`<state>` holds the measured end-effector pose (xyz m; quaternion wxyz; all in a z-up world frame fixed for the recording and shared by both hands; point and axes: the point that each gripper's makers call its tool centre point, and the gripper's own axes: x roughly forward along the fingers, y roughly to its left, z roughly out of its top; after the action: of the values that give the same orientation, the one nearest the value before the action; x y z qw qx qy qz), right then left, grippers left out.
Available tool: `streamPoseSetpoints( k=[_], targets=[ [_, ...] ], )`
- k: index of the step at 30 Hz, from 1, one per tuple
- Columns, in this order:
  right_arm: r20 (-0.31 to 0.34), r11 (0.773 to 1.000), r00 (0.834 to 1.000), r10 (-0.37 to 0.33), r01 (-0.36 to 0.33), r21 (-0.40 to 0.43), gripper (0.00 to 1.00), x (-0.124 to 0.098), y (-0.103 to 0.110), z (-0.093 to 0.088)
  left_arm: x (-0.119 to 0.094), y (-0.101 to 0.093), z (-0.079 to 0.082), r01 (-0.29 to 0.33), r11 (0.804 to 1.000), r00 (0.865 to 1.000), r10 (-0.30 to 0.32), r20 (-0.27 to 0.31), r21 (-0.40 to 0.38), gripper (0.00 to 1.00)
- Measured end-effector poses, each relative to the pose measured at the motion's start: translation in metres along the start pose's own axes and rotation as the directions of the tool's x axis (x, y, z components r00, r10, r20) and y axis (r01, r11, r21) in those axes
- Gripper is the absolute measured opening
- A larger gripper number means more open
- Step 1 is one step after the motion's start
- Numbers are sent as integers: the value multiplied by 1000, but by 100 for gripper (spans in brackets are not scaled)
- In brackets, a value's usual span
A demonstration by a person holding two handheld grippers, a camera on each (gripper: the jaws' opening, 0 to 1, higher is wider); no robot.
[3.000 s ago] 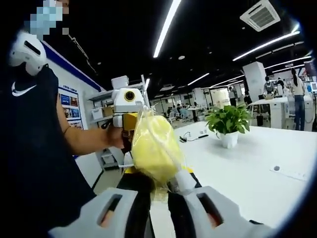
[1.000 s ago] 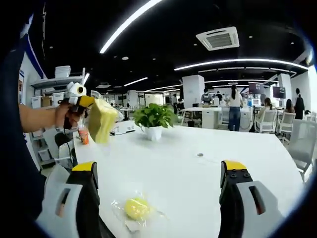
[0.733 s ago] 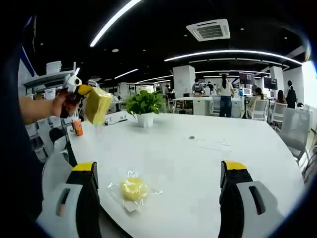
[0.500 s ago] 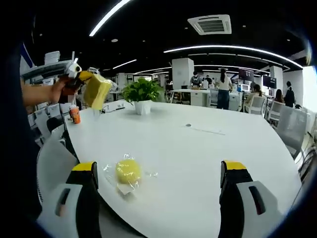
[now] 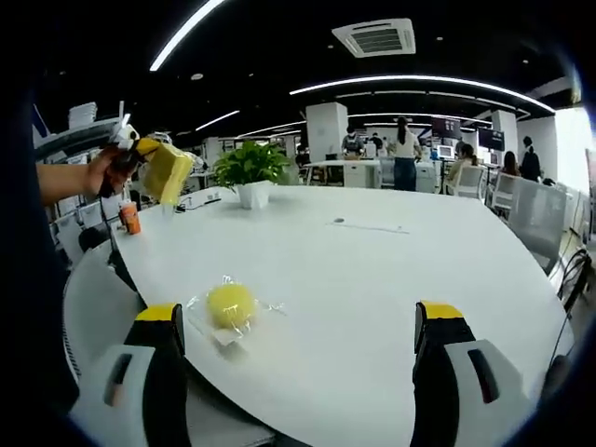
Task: Compare the silicone blocks by pressing each to a similar depth, holding the contact briefly, and releasing to observe deformation and rebound differences across the visible hardness samples.
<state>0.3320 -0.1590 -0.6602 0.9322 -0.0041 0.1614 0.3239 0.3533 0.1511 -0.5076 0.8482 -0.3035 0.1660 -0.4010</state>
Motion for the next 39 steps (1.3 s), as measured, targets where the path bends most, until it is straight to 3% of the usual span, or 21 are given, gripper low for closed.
streamPoseSetpoints(
  k=[14,24,39],
  targets=[
    [-16,1000,1000,22,-22,10,97,6,9,-6,4,34,-32,-43,995,999,42,-14,-93,0],
    [-31,1000,999,22,-22,2,97,7,3,-10,7,65,-66,-105,986,992,94,-87,-130,0],
    [-71,1000,997,10,-9,19,97,5,5,-25,1,100,-87,-172,957,983,150,-109,-232,0]
  ],
)
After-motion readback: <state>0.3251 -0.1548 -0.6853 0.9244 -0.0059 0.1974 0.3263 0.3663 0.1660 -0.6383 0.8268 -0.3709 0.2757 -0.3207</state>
